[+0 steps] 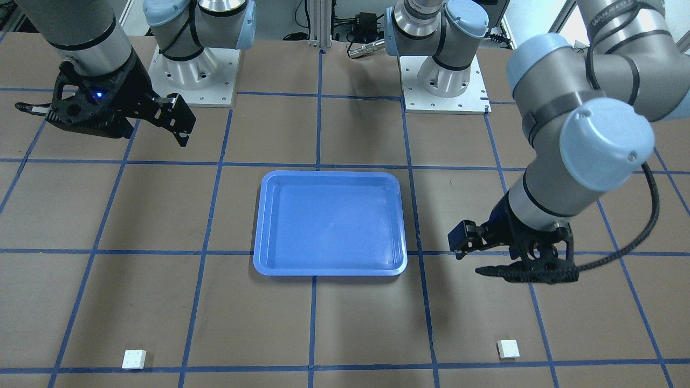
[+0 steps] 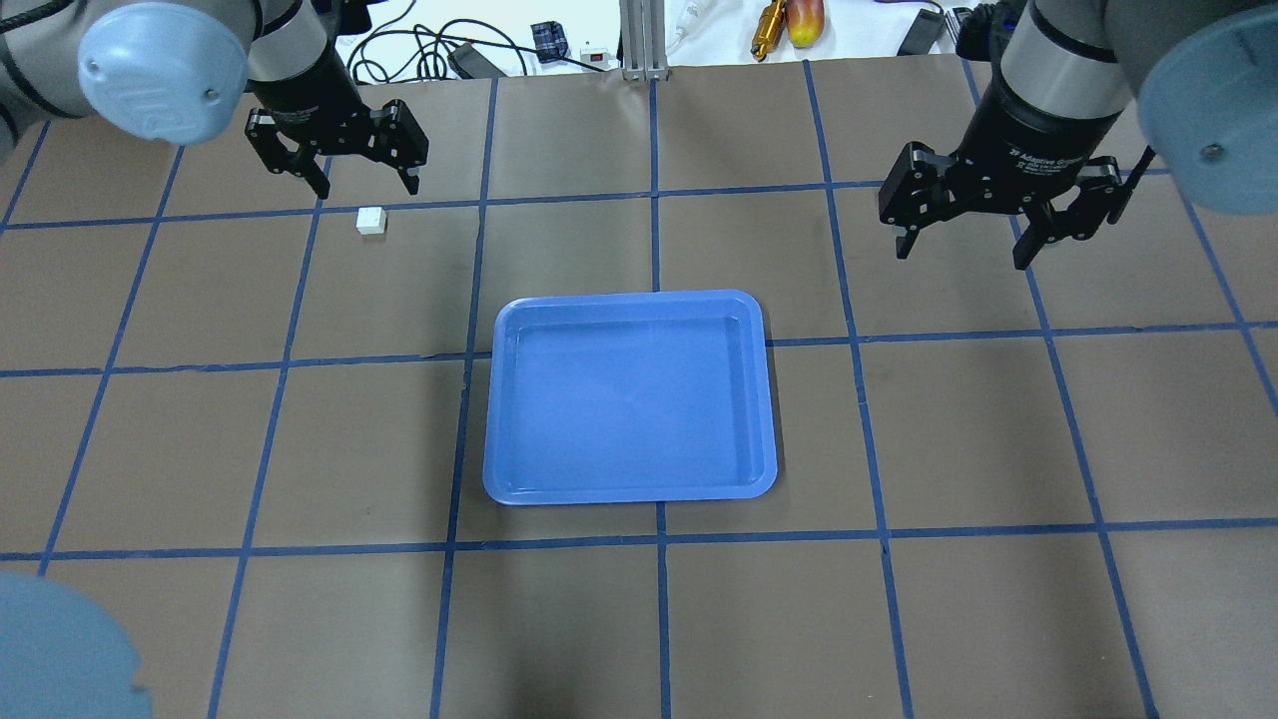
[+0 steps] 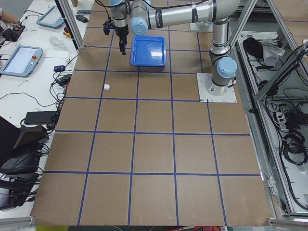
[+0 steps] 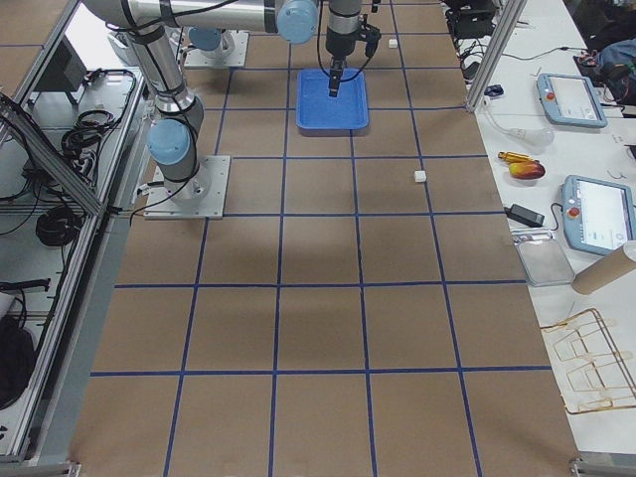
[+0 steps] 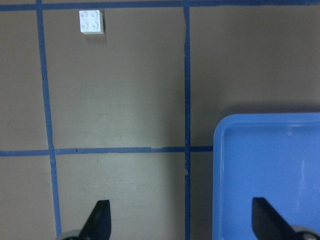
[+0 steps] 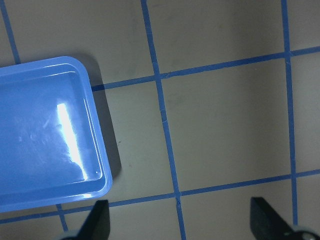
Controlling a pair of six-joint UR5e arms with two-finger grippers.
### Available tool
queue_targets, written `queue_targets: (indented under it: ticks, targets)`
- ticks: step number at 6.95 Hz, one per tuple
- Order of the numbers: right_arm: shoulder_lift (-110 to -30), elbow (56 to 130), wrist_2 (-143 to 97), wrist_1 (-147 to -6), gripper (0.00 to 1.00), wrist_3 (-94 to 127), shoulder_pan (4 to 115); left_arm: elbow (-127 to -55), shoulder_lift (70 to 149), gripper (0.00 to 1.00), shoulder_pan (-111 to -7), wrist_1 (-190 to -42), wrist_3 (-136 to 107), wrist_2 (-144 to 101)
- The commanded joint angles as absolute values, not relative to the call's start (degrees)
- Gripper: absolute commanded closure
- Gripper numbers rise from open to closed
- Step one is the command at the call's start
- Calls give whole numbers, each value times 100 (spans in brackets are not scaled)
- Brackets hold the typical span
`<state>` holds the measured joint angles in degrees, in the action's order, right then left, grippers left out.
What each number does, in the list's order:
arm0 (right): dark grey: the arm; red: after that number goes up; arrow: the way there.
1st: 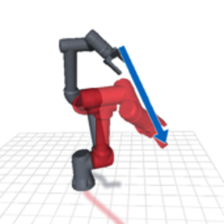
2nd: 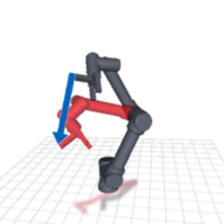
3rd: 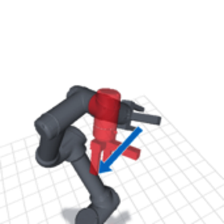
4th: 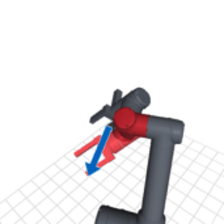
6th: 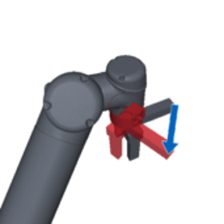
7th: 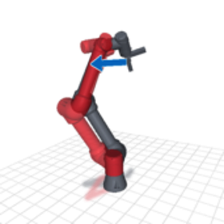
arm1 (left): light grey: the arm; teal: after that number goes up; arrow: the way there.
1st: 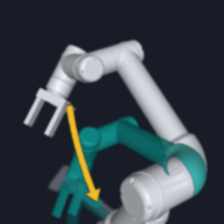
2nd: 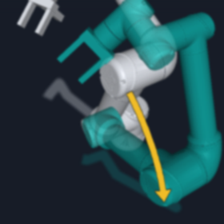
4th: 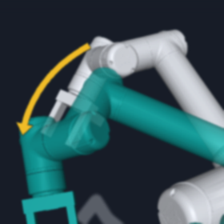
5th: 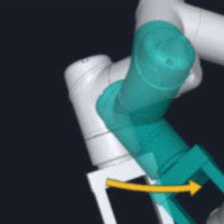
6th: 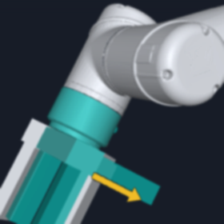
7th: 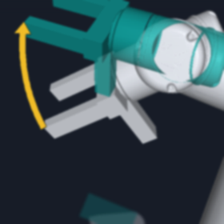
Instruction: Assemble white blocks and place on blue tray
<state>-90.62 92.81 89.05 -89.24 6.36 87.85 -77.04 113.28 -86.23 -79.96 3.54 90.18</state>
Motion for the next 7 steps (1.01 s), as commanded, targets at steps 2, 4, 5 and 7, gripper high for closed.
queue_targets:
  ticks: [2,4,5,7]
  targets:
    - [-8746,9194,8517,-9000,0,-1624,8431,-7277,12496,0,-8140,-7614,1256,9026]
    - [-8649,9220,8499,-9263,0,-3794,7807,-7260,13066,0,-7893,-6973,1327,9218]
    - [-8518,9220,8490,-9272,0,-5006,7657,-7181,13252,0,-7832,-6918,1275,9272]
    - [-8254,9185,8499,-9281,0,-6514,7340,-7137,13534,0,-7857,-6331,863,9194]
